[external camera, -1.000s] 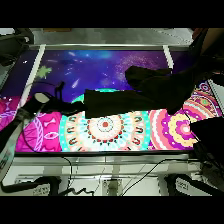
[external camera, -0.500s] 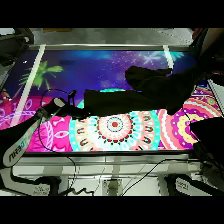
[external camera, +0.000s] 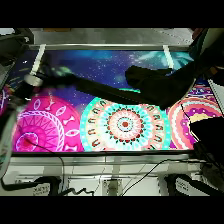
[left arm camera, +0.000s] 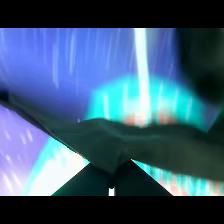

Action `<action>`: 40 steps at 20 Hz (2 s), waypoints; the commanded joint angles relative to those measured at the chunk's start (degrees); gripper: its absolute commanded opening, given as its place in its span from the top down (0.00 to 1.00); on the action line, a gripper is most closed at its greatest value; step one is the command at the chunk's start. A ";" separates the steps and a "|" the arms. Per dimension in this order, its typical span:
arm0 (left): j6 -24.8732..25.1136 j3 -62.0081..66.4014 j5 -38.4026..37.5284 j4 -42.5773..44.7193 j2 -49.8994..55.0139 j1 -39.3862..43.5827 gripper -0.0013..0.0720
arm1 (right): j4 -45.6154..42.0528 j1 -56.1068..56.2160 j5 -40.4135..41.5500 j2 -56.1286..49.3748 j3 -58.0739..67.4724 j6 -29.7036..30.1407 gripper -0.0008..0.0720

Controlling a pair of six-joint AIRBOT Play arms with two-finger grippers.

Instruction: Fold the clothes and pants, and hang the long-sleeved shirts on hangers.

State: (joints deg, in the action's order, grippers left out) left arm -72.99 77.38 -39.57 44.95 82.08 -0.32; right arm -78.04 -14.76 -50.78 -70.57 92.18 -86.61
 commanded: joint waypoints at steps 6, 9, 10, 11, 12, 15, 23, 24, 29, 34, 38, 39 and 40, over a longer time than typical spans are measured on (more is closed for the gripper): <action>4.90 7.63 3.63 3.89 -18.78 -22.05 0.97 | -0.48 -0.02 6.23 0.74 0.61 -12.50 0.94; 3.87 7.61 -1.68 13.66 -19.93 -25.33 0.97 | -3.65 -0.63 4.70 -0.35 0.61 -19.56 0.94; 2.12 7.58 -4.28 16.63 -19.56 -25.94 0.97 | -3.74 -1.66 2.78 -1.07 0.52 -20.94 0.94; 0.70 7.54 -7.19 20.26 -18.93 -26.21 0.97 | -3.80 -2.93 0.15 -2.12 0.48 -22.16 0.94; -0.81 7.52 -9.99 24.13 -17.94 -26.21 0.97 | -3.72 -4.70 -4.00 -3.54 0.48 -24.04 0.94; -1.81 7.52 -17.62 27.47 -13.88 -26.16 0.97 | -3.23 -9.27 -21.00 -8.48 0.48 -25.81 0.94; -2.38 7.56 -21.03 27.45 -5.01 -22.16 0.97 | 20.22 -10.54 -23.04 -12.00 -2.91 -11.63 0.94; -3.19 7.65 -18.97 27.41 -5.05 -21.55 0.97 | 25.38 -10.56 -20.44 -11.91 -2.91 -9.64 0.94; -3.37 7.72 -9.11 26.60 -6.84 -21.59 0.97 | 31.69 -12.15 -0.33 -8.90 -2.91 -20.35 0.94; -3.76 7.72 10.62 26.34 -12.07 -23.74 0.97 | 27.85 -14.80 21.64 -2.67 -2.93 -38.10 0.94; -3.67 7.26 3.48 29.46 -12.26 -22.97 0.97 | -1.77 -15.61 7.50 -0.98 -2.93 -62.45 0.94; -3.67 6.25 0.59 32.65 -11.98 -22.97 0.97 | -9.22 -15.52 -0.98 -1.11 -3.39 -62.84 0.94; -3.61 4.28 -1.88 35.39 -11.93 -22.95 0.97 | -13.53 -15.37 -7.50 -1.16 -4.57 -61.99 0.94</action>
State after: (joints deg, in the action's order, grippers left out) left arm -76.73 83.83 -35.92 74.96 70.24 -23.38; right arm -72.53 -29.93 -43.00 -72.40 88.75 -139.20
